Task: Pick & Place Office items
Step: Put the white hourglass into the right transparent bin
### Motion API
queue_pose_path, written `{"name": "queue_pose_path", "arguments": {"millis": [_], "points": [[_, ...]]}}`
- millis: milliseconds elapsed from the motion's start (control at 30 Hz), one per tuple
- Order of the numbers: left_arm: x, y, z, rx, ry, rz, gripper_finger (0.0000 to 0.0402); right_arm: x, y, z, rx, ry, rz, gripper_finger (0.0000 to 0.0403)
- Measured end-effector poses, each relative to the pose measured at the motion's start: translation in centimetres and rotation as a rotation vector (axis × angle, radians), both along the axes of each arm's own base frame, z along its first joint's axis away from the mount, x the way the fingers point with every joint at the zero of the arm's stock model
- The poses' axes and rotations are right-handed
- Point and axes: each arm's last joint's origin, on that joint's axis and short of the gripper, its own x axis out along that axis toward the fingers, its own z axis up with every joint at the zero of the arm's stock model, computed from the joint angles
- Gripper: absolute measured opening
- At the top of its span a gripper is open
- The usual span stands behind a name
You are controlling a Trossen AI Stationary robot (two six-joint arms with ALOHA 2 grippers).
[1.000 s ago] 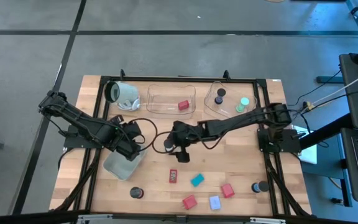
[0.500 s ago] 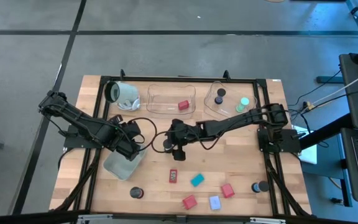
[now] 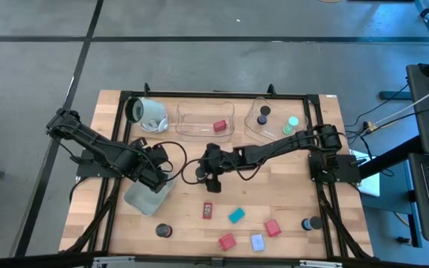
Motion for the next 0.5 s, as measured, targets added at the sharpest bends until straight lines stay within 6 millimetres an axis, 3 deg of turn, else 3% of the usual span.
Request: {"name": "queue_pose_path", "arguments": {"millis": [200,400,500], "points": [[0.0,0.0,0.0,0.0,0.001,-0.002,0.0184,0.0,-0.02,0.0,0.017,0.0,-0.024,0.0304],[-0.01,0.0,0.0,0.001,0.002,-0.002,0.0184,0.0,-0.02,0.0,0.027,0.001,-0.033,0.0217],[-0.01,0.0,0.0,0.001,0.002,-0.002,0.0184,0.0,-0.02,0.0,0.045,0.001,-0.047,0.0213]]}}
